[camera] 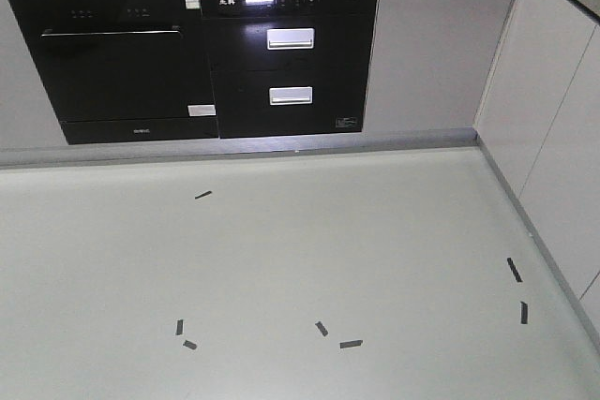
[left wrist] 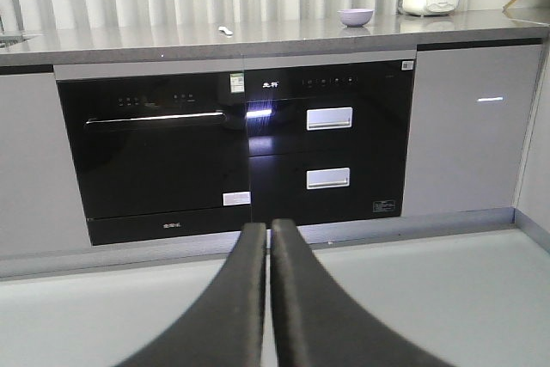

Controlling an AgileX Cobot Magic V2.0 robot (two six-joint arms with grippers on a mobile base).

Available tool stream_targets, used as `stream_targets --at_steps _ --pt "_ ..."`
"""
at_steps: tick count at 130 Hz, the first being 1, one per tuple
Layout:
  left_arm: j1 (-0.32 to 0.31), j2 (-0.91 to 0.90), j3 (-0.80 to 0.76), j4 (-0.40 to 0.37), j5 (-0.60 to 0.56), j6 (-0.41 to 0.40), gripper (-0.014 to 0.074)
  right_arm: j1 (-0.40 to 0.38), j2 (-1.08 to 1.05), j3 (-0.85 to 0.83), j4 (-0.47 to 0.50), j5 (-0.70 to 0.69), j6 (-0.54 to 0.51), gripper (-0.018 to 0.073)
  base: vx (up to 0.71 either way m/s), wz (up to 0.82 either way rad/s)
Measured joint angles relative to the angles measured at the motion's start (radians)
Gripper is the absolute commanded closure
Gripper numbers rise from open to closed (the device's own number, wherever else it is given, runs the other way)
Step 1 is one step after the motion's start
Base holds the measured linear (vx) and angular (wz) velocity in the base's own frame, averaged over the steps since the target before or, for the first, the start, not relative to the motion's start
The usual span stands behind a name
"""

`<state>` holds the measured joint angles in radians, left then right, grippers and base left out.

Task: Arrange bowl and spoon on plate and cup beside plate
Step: 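Drive the base toward the counter holding the spoon and bowl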

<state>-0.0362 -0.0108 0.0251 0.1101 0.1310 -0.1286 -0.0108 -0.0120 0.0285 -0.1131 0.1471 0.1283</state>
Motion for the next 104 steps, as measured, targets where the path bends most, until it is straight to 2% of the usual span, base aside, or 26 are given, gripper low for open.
stream_targets --at_steps 104 --pt "0.000 0.000 0.000 0.000 0.000 0.000 0.0603 0.000 0.000 0.000 0.000 0.000 0.000 0.0568 0.11 0.00"
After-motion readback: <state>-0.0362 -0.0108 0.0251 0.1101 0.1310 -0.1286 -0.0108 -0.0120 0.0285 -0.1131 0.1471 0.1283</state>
